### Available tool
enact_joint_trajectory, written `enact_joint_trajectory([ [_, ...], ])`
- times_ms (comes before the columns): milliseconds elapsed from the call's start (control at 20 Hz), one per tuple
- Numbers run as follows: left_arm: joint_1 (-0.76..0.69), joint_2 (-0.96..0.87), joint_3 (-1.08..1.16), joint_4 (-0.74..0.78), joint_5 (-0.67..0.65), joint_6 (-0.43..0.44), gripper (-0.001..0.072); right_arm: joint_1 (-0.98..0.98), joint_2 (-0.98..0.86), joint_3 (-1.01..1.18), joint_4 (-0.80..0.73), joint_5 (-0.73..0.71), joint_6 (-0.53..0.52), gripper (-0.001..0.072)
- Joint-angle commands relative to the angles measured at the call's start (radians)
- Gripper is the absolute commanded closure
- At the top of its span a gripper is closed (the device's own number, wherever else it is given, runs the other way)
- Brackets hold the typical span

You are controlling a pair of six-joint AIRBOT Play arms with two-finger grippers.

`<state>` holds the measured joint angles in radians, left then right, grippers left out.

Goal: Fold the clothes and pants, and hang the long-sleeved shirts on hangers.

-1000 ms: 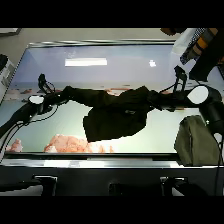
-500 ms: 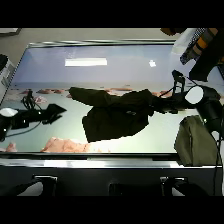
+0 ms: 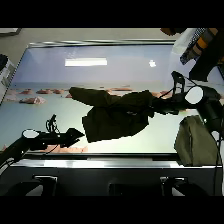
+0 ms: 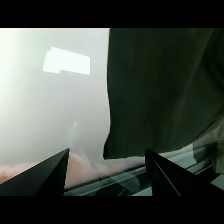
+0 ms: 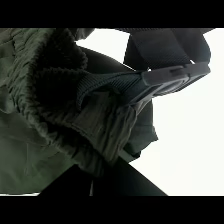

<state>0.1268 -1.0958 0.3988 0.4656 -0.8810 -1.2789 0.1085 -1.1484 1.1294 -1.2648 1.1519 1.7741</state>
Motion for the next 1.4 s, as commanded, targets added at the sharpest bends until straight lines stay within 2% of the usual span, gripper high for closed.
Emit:
enact_joint_trajectory([
  [0,-0.124,-0.013,-0.02,-0.082,0.129,-0.016,0.0156,0.0,0.0,0.001,0.001,0.004,0.016,0.0638],
  [200,-0.251,-0.074,-0.015,-0.197,0.241,-0.015,0.016,0.0,0.0,0.001,0.01,0.01,0.023,0.0638],
  [300,-0.314,-0.105,0.004,-0.216,0.264,-0.011,0.0235,0.0,0.0,0.001,0.016,0.014,0.023,0.0638],
  [350,-0.338,-0.114,0.019,-0.216,0.27,-0.003,0.038,0.0,0.0,0.001,0.016,0.02,0.023,0.0638],
  [400,-0.345,-0.115,0.039,-0.216,0.27,0.0,0.0639,0.0,0.0,0.001,0.015,0.027,0.023,0.0639],
  [450,-0.338,-0.11,0.06,-0.214,0.268,0.0,0.0694,0.0,0.002,0.001,0.015,0.032,0.023,0.064],
  [600,-0.211,-0.07,0.127,-0.131,0.179,-0.001,0.0697,0.0,0.027,0.002,-0.021,0.05,0.061,0.0652],
  [700,-0.043,-0.019,0.187,0.011,0.058,-0.042,0.0698,0.0,0.048,0.002,-0.108,0.107,0.126,0.068],
  [800,0.143,0.02,0.268,0.136,-0.089,-0.088,0.0698,0.0,0.066,0.002,-0.159,0.173,0.119,0.068],
  [900,0.311,0.029,0.365,0.17,-0.236,-0.09,0.0697,0.0,0.077,0.002,-0.137,0.217,0.091,0.068],
  [1000,0.435,0.029,0.459,0.176,-0.328,-0.091,0.0697,0.001,0.084,0.002,-0.076,0.248,0.061,0.068],
  [1100,0.501,0.029,0.527,0.177,-0.362,-0.101,0.0697,0.001,0.088,0.002,-0.022,0.268,0.034,0.068],
  [1250,0.496,0.027,0.543,0.233,-0.391,-0.134,0.0696,0.001,0.088,0.0,0.037,0.276,-0.008,0.068],
  [1350,0.46,0.026,0.543,0.391,-0.417,-0.197,0.0696,0.001,0.088,0.0,0.046,0.272,-0.036,0.068],
])
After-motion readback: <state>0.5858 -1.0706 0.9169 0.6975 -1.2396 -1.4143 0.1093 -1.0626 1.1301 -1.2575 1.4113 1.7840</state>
